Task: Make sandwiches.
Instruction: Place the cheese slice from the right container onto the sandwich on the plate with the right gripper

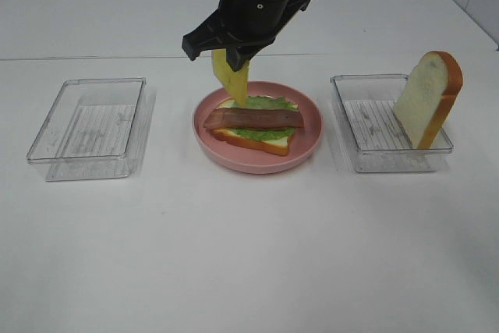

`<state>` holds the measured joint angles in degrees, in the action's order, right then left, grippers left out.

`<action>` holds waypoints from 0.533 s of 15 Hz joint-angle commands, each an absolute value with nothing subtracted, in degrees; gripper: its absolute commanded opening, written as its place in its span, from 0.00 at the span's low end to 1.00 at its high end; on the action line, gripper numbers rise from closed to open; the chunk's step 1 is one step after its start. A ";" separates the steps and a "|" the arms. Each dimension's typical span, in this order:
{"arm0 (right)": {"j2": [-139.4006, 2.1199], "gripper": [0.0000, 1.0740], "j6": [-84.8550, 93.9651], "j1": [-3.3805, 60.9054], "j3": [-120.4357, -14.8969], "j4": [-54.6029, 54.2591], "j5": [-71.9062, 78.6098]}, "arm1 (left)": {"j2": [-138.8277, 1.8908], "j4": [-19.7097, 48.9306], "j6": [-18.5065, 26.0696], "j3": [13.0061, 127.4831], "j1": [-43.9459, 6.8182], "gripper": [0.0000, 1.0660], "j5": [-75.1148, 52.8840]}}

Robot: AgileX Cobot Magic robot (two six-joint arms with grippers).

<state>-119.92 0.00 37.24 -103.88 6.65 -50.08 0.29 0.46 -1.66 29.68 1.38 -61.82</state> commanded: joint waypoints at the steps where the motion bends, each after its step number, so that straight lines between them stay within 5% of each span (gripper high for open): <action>1: -120.89 0.00 -0.46 37.53 -104.22 3.55 -49.22 | 1.20 0.63 -1.60 29.62 1.49 0.92 -61.31; 5: -125.31 0.00 -0.46 37.41 -104.22 3.04 -49.22 | 1.20 0.63 -1.60 29.62 1.49 0.92 -61.31; 8: -128.06 0.00 -3.50 37.24 -104.22 12.43 -49.22 | 1.20 0.63 -1.60 29.62 1.49 0.92 -61.31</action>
